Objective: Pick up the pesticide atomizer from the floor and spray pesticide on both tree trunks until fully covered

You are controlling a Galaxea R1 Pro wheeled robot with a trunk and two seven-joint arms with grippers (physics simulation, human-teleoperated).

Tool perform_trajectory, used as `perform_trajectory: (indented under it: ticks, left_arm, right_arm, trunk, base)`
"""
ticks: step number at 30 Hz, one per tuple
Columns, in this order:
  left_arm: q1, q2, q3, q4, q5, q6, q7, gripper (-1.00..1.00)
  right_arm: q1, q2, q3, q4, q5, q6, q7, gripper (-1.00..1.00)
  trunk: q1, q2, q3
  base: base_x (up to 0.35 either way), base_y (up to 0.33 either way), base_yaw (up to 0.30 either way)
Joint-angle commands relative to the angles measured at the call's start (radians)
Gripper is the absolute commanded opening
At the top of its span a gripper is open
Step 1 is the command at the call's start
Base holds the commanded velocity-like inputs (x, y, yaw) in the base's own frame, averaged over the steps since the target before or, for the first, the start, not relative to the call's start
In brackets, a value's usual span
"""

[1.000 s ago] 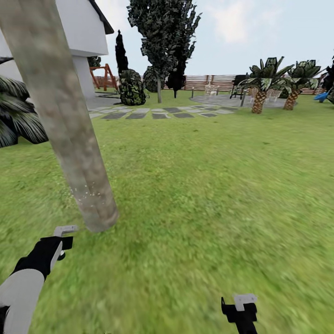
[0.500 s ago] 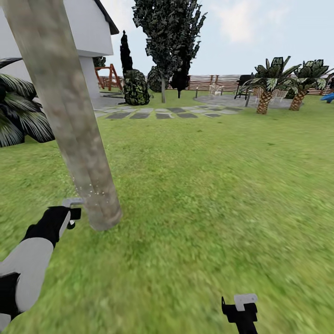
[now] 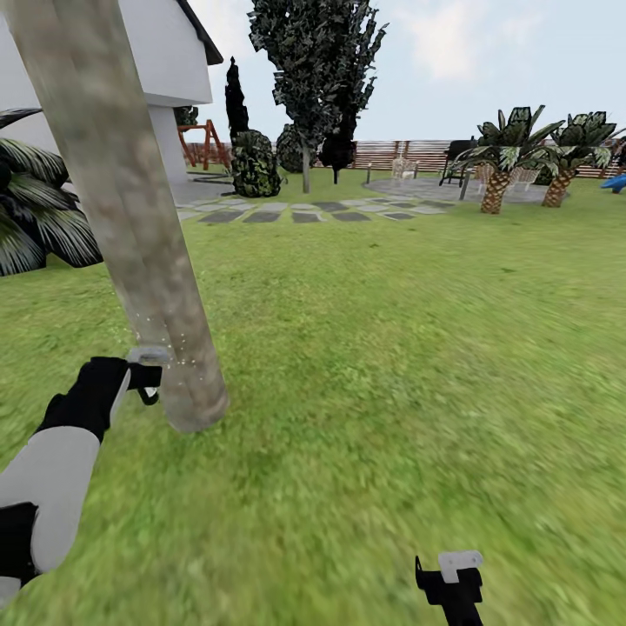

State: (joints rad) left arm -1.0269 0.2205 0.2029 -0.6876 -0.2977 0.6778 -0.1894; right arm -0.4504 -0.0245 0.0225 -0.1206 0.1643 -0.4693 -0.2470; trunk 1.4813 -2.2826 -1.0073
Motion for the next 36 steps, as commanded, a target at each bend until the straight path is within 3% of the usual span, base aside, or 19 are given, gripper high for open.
perform_trajectory:
  ticks: [1, 6, 13, 20, 25, 36]
  left_arm:
    - [-0.003, 0.012, 0.002, -0.026, -0.012, 0.017, -0.010, -1.00]
    - [0.008, 0.095, 0.003, -0.047, -0.008, 0.021, -0.012, -1.00]
    - [0.016, 0.097, 0.003, -0.151, -0.005, 0.023, -0.012, -1.00]
    - [0.018, 0.098, 0.004, -0.142, -0.004, 0.020, -0.010, -1.00]
    - [0.086, 0.104, 0.011, -0.135, -0.007, 0.019, 0.001, -1.00]
    - [0.113, 0.101, 0.010, -0.133, -0.006, 0.019, 0.002, -1.00]
  right_arm:
    - [-0.001, 0.000, 0.002, 0.001, 0.010, 0.000, -0.009, 1.00]
    - [-0.001, 0.000, 0.002, 0.001, 0.009, 0.000, -0.009, 1.00]
    - [-0.001, 0.000, 0.002, 0.001, 0.009, 0.000, -0.009, 1.00]
    - [-0.001, 0.000, 0.002, 0.001, 0.009, 0.000, -0.009, 1.00]
    - [-0.001, 0.000, 0.002, 0.001, 0.009, 0.000, -0.009, 1.00]
    - [-0.001, 0.000, 0.002, 0.001, 0.009, 0.000, -0.009, 1.00]
  trunk:
    - [0.000, 0.000, -0.001]
    - [0.000, 0.000, -0.001]
    - [0.000, 0.000, -0.001]
    - [0.000, 0.000, -0.001]
    - [0.000, 0.000, -0.001]
    - [0.000, 0.000, -0.001]
  base:
    - [0.000, 0.000, 0.000]
    - [0.000, 0.000, 0.009]
    - [0.009, -0.099, 0.156]
    - [0.105, -0.264, 0.006]
    - [0.225, -0.201, 0.001]
    - [0.198, -0.201, 0.247]
